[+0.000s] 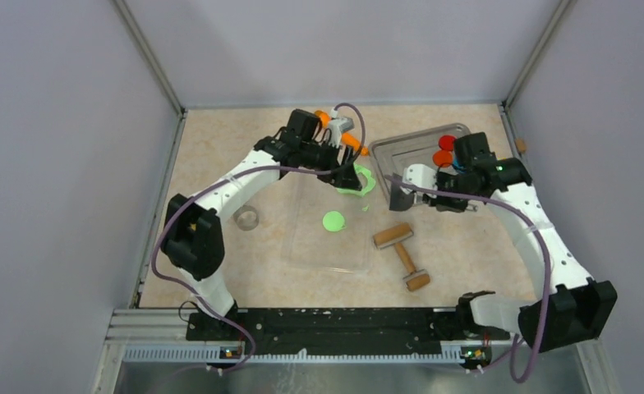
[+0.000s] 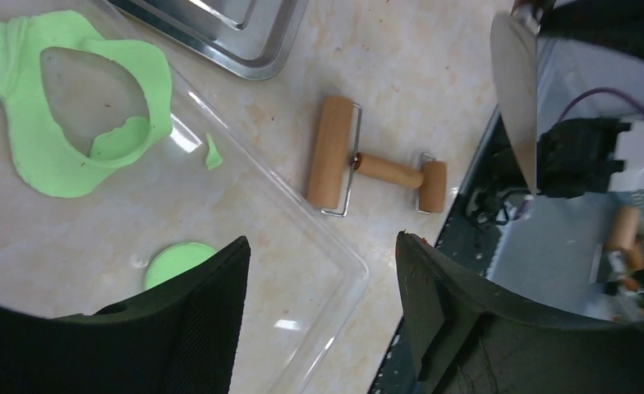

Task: Roll out the dumpling wrappers from the dough

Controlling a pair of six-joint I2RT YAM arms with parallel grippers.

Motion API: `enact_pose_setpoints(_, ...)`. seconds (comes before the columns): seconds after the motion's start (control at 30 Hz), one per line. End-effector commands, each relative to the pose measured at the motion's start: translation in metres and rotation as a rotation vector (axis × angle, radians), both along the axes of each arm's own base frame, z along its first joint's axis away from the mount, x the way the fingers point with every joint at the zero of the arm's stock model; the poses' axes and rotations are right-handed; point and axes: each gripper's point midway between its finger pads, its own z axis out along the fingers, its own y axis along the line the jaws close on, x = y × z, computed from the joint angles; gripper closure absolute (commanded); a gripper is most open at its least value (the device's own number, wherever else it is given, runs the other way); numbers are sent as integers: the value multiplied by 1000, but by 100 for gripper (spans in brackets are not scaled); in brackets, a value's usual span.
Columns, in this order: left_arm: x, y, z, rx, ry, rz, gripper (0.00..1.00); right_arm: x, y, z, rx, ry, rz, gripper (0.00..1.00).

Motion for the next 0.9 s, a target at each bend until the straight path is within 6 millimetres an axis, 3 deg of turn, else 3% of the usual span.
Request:
enact_pose_setpoints(0.0,16,-23,55,-297,141,-13,31,19,49,24,105,9,-126,100)
enact_pose_setpoints(0.23,13,-32,64,-417,171,-129,30,51,69,20,54,6,-145,100)
enact_pose_setpoints(0.5,53,-31,22,-290,203,111,24,64,106,30,106,-11,-108,100)
enact_pose_setpoints(0.6,57,-32,17,-290,218,128,25,69,119,38,148,-10,-101,100)
enact_pose_setpoints(0.7,55,-37,20,-329,227,89,35,72,129,42,161,-16,-79,100)
enact_pose_setpoints(0.87,47,-39,34,-446,254,1,83,73,139,43,185,-9,-75,100)
